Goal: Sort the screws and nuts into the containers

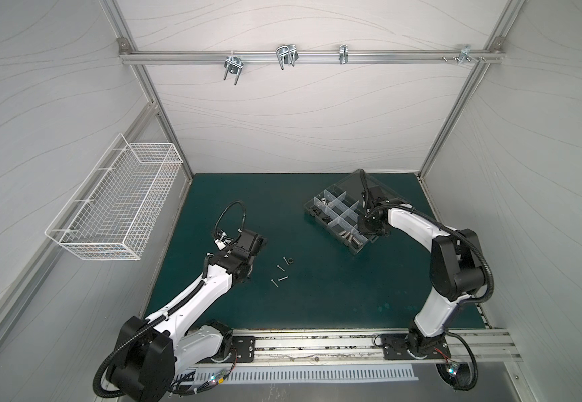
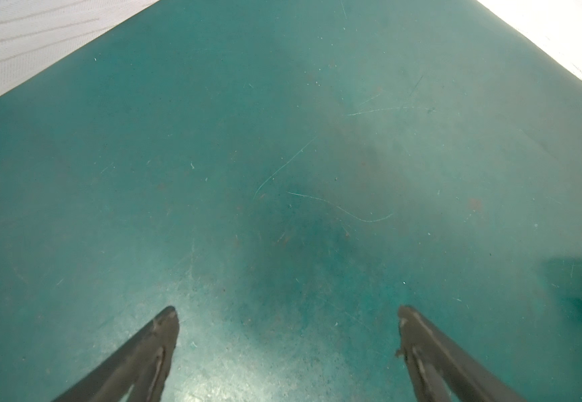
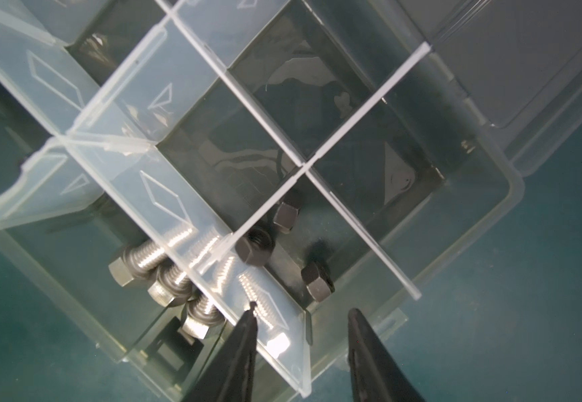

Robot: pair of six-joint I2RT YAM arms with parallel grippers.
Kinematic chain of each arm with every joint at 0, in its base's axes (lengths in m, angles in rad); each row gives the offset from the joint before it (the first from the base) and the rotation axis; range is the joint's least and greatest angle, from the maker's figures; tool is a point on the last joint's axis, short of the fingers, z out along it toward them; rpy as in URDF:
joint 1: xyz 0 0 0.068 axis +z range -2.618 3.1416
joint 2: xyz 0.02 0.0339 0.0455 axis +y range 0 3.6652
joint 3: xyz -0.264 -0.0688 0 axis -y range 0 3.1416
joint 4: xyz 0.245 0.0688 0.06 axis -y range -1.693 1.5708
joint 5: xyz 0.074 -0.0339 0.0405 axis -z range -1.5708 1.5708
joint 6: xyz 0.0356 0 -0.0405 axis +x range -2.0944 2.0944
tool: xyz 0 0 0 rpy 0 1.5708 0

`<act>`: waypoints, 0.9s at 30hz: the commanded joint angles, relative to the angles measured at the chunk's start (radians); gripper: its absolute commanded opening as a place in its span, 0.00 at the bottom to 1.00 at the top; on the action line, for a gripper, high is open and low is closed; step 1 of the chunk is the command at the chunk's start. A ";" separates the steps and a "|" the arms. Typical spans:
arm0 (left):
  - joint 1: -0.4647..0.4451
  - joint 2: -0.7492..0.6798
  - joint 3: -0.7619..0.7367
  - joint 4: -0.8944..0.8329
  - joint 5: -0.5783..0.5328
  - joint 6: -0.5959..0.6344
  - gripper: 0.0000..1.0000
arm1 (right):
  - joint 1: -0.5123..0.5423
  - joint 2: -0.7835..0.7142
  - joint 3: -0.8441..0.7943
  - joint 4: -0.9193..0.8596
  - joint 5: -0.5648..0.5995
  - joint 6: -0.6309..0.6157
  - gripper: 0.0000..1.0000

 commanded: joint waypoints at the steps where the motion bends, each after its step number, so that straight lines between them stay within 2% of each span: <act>1: 0.005 0.006 0.015 0.007 -0.012 -0.004 0.99 | 0.011 -0.050 0.014 -0.015 0.001 -0.003 0.47; 6: 0.005 0.009 0.016 0.006 -0.009 -0.008 0.99 | 0.103 -0.112 0.018 -0.011 0.019 -0.028 0.47; 12: 0.005 0.002 0.012 0.002 -0.010 -0.023 0.99 | 0.284 -0.112 0.048 0.018 -0.013 -0.039 0.47; 17: 0.005 -0.009 0.007 -0.008 -0.013 -0.035 0.99 | 0.421 -0.024 0.107 0.034 -0.035 -0.046 0.45; 21: 0.005 -0.017 0.003 -0.016 -0.024 -0.036 0.99 | 0.494 0.057 0.148 0.041 -0.074 -0.052 0.45; 27: 0.005 -0.021 -0.005 -0.020 -0.028 -0.042 0.99 | 0.579 0.170 0.221 0.023 -0.074 -0.070 0.44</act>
